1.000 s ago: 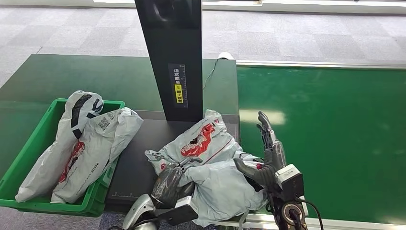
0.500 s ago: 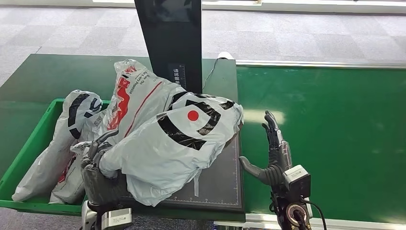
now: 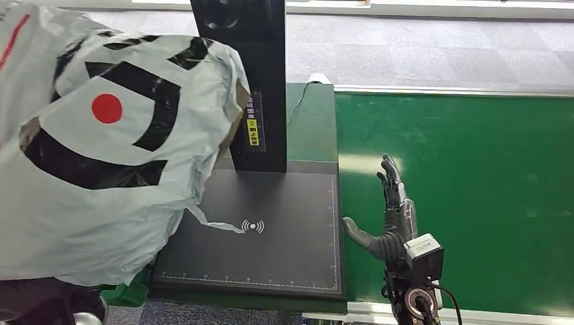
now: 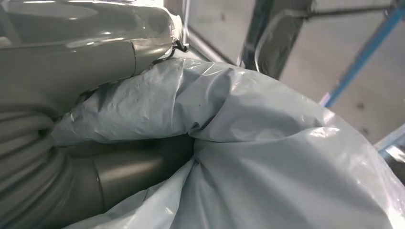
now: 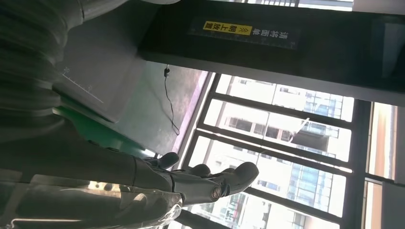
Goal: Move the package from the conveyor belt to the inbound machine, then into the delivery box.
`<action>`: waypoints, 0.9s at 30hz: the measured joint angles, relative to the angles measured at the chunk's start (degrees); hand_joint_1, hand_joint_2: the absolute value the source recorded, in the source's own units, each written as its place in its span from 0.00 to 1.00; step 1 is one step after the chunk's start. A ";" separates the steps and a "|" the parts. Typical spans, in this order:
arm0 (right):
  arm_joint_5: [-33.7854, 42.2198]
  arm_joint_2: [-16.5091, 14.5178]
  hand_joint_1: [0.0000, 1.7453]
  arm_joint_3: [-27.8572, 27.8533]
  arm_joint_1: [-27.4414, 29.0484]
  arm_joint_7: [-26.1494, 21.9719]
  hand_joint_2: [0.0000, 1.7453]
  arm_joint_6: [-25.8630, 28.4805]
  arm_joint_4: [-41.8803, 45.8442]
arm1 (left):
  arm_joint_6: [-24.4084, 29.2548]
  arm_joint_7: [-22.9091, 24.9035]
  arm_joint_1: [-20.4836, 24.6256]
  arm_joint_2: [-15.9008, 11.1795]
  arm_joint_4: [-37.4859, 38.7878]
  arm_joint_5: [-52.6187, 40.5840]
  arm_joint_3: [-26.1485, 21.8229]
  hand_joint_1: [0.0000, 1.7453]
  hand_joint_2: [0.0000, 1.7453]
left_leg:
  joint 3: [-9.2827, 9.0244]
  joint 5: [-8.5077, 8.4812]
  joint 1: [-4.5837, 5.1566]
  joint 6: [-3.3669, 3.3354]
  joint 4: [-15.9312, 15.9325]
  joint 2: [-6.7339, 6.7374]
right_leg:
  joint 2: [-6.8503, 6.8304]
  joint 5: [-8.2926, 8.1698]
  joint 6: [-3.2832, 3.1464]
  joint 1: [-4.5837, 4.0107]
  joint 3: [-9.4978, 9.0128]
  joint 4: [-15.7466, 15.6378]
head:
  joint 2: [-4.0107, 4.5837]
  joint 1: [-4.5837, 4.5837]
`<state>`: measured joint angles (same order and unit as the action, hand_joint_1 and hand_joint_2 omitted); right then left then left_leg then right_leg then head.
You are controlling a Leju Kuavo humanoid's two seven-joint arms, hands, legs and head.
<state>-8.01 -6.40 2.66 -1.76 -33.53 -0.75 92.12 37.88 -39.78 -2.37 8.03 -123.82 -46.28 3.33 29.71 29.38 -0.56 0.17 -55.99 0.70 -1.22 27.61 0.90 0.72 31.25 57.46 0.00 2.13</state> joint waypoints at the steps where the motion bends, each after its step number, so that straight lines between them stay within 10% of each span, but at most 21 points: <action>1: -0.02 0.00 0.00 -0.03 0.29 -0.11 1.00 0.14 0.08 | 0.00 0.01 0.20 0.52 0.10 0.05 -1.72 1.00 1.00 | 0.00 0.00 0.00 0.00 0.00 0.00 | 0.00 0.00 0.00 0.00 0.01 0.00 | 0.00 0.01; 12: -1.11 -0.15 0.00 -2.04 3.06 1.52 1.00 0.89 3.97 | -8.93 23.95 6.45 0.66 19.85 -11.18 -12.27 1.00 1.00 | -0.04 -0.03 0.00 0.02 0.00 0.16 | 0.08 -0.08 -0.07 -0.01 0.02 0.02 | 0.00 0.00; 17: -2.59 -0.48 0.00 -2.81 3.16 1.82 1.00 -0.98 4.39 | -22.14 34.85 8.11 -0.41 26.77 -17.59 -12.64 1.00 1.00 | -0.02 -0.02 0.01 0.02 0.00 0.18 | 0.10 -0.08 -0.07 0.00 0.04 0.02 | 0.00 -0.01; 27: -5.26 -1.03 0.00 -2.97 3.10 2.90 1.00 -2.96 4.32 | -37.10 41.34 13.32 -3.29 40.71 -25.31 -11.07 1.00 1.00 | -0.58 0.08 0.01 0.04 0.06 -0.06 | -0.07 0.10 -0.06 0.03 -0.65 0.01 | 0.00 0.01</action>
<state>-13.27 -7.43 -0.31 1.34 -30.64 -3.70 96.43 0.78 1.56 10.95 4.74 -83.11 -71.58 -7.74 29.13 29.46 -0.56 0.21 -55.93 0.65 -1.28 27.71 0.84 0.75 30.61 57.48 0.00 2.14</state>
